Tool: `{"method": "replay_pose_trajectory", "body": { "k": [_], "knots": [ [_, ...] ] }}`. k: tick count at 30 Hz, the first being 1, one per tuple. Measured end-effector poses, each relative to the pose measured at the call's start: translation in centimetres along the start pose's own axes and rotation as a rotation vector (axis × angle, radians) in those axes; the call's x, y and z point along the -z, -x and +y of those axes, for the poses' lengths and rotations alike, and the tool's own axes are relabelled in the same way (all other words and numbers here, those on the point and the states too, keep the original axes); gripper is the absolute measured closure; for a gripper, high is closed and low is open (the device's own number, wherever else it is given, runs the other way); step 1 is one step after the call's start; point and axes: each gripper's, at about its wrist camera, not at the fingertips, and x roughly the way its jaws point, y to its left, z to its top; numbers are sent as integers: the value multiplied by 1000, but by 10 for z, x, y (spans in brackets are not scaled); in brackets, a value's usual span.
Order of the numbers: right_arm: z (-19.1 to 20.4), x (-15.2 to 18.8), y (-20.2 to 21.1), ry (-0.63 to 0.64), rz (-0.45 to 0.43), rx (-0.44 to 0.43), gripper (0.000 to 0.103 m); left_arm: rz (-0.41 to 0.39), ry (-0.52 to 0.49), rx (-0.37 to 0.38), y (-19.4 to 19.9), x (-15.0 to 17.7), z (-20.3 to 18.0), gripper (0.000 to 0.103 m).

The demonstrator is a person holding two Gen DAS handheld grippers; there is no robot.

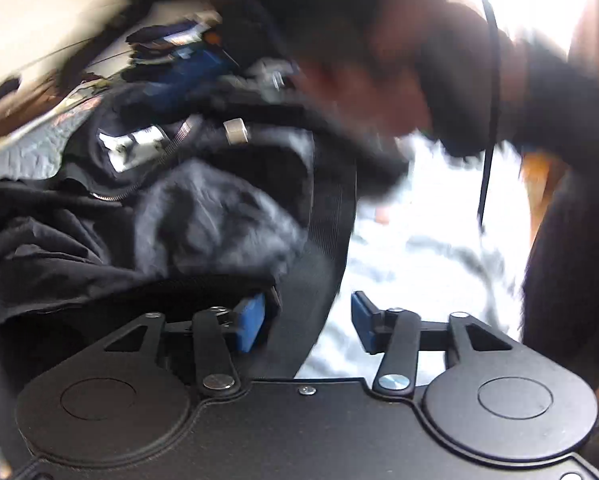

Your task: Fold clothes

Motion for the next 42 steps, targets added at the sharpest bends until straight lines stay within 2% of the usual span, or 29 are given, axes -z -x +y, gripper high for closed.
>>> {"method": "replay_pose_trajectory", "body": {
  "k": [3,5,7,11,14,16,19,26,31,39,40,42],
  "knots": [
    [-3,-1,1,-12,-10,9,7,-143,218,23,31,-3,40,41],
    [-3,-1,1,-14,-10,9,7,-224,354,-12,47,1,67,38],
    [-3,-1,0,-14,-8,6,7,-283,489,-89,59,8,94,38],
    [3,-1,-5,-9,-2,-36,7,-347,769,-277,65,30,145,39],
    [5,-3,-8,-16,-3,-59,7,-380,862,-387,69,37,182,39],
    [5,-5,-9,-29,-9,-71,7,-381,861,-446,69,34,206,40],
    [2,-7,-11,-44,-15,-90,7,-339,815,-531,60,20,245,42],
    [-1,-15,-18,-52,-30,-97,7,-221,677,-665,32,-9,317,54],
    [-2,-16,-24,-40,-29,-105,7,-154,634,-721,3,-17,349,55],
    [-6,-18,-31,-42,-22,-115,7,-92,677,-758,-27,-6,386,55],
    [-6,-18,-32,-47,-24,-117,7,-86,682,-759,-29,-5,389,56],
    [-6,-18,-32,-49,-24,-120,7,-67,692,-753,-34,-5,393,71]
  ]
}}
